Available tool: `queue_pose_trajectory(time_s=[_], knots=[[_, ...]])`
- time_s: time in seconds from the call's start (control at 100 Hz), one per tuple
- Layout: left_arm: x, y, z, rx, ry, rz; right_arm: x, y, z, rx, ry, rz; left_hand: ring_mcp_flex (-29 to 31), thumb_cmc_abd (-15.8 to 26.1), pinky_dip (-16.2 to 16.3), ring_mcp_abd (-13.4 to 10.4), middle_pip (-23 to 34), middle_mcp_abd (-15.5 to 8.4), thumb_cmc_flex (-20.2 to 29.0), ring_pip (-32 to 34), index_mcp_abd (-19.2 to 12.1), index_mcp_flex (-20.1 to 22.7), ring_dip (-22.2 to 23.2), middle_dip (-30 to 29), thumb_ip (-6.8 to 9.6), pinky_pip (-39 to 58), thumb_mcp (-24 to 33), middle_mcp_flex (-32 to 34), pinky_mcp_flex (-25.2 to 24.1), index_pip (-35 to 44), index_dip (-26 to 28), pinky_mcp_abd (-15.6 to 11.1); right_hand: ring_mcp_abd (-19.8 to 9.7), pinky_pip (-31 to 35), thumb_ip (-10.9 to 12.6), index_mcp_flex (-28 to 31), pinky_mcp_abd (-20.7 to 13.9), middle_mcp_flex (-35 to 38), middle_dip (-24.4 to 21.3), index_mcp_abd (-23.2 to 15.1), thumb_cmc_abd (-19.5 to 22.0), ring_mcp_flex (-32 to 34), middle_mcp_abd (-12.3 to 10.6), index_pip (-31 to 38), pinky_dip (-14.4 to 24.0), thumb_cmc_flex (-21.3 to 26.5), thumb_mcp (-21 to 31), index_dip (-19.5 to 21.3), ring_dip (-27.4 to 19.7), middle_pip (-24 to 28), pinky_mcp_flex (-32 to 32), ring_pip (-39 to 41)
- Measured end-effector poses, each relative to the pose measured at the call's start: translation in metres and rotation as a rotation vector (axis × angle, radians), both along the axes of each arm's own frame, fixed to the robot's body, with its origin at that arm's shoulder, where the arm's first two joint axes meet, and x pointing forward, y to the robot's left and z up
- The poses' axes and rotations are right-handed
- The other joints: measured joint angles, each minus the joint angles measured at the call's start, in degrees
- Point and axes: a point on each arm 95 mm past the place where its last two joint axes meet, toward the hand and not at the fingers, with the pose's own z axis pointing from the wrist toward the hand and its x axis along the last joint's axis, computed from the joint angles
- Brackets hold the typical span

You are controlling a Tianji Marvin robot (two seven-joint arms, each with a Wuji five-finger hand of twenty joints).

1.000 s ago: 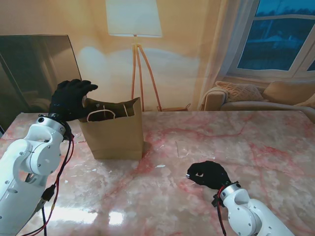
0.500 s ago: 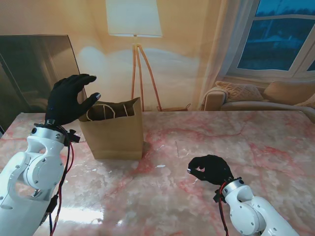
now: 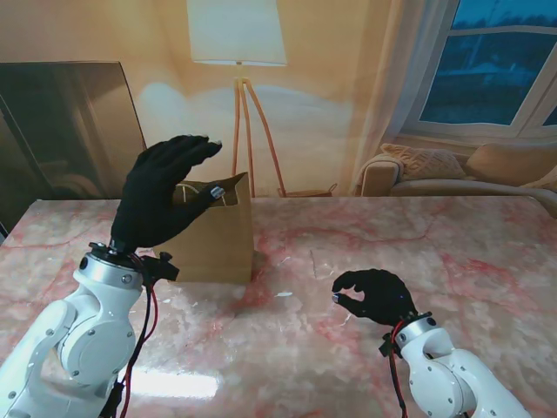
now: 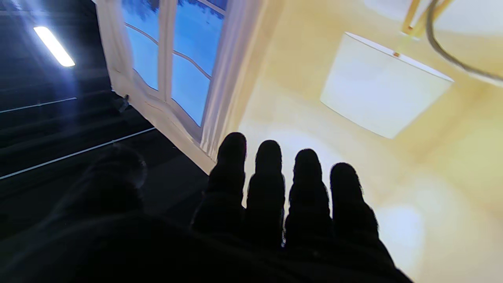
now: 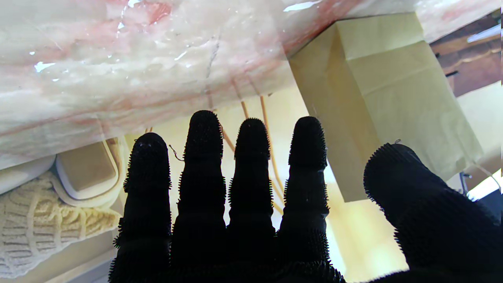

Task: Fold the socks and the shorts into the kraft paper bag

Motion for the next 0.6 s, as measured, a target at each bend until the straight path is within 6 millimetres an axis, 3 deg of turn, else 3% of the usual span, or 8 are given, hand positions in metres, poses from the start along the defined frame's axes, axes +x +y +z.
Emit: queue_pose_trajectory(time_s=[0.19, 0.36, 0.46, 0.48, 0.6], knots=[[-0.008, -0.017, -0.019, 0.01, 0.034, -0.092, 0.001, -0.002, 0.009, 0.003, -0.022, -0.007, 0.0, 0.24, -0.01, 0.11, -0.19, 0.0, 0.01, -0.13, 0.01, -0.25, 0.0, -0.51, 0.2, 0.03, -3.17, -0.01, 0.96, -0.75, 0.0, 0.01, 0.0, -2.4, -0.05, -3.06, -0.71, -2.36, -0.85, 1.33, 0.07, -0.95, 0.04, -1.77, -1.4, 0.0, -0.61, -0.83, -1.4, -1.61, -0.79, -1.56], [-0.01, -0.025, -0.05, 0.007, 0.088, -0.139, -0.001, -0.004, 0.016, 0.01, -0.049, -0.014, 0.0, 1.64, -0.01, 0.44, -0.52, 0.0, 0.01, -0.15, -0.05, -0.25, 0.0, -0.51, 0.39, 0.71, -4.05, -0.12, 2.07, -0.75, 0.0, 0.02, 0.03, -4.36, -0.06, -6.51, -1.83, -4.24, -1.46, 2.5, 0.71, -2.94, 0.47, -3.26, -2.92, -0.71, -2.11, -1.74, -2.73, -3.26, -1.82, -2.87], [-0.011, -0.026, -0.07, -0.005, 0.135, -0.151, -0.003, -0.004, 0.021, 0.02, -0.06, -0.014, 0.0, 1.65, -0.01, 0.51, -0.68, 0.0, 0.01, -0.18, -0.08, -0.18, 0.0, -0.53, 2.55, 1.08, -4.69, -0.15, 2.41, -0.75, 0.37, 0.03, 0.04, -5.58, -0.05, -9.16, -1.94, -5.57, -1.99, 3.22, 1.44, -4.12, 0.52, -3.69, -3.99, -0.81, -3.83, -2.46, -3.54, -4.14, -2.58, -3.55], [-0.011, -0.026, -0.074, -0.009, 0.145, -0.154, -0.004, -0.004, 0.022, 0.022, -0.062, -0.014, 0.0, 1.65, -0.01, 0.52, -0.7, 0.0, 0.01, -0.18, -0.08, -0.18, 0.0, -0.53, 3.01, 1.17, -4.69, -0.15, 2.53, -0.75, 0.44, 0.04, 0.05, -5.84, 1.6, -8.89, -2.05, -6.64, -2.09, 3.68, 1.44, -4.79, 0.56, -4.14, -4.23, -1.44, -4.66, -2.57, -4.01, -4.48, -2.74, -3.69], [-0.012, -0.026, -0.095, -0.031, 0.2, -0.172, -0.008, -0.003, 0.027, 0.04, -0.084, -0.015, 0.0, 1.65, -0.01, 0.52, -0.75, 0.0, 0.01, -0.19, -0.21, -0.18, 0.0, -0.53, 3.6, 1.21, -5.33, -0.16, 2.74, -0.75, 0.85, 0.04, -0.12, -8.11, 1.77, -11.65, -3.41, -8.57, -2.42, 4.47, 3.16, -6.64, 0.63, -4.97, -5.87, -2.43, -6.99, -3.73, -5.42, -5.46, -4.1, -5.05]])
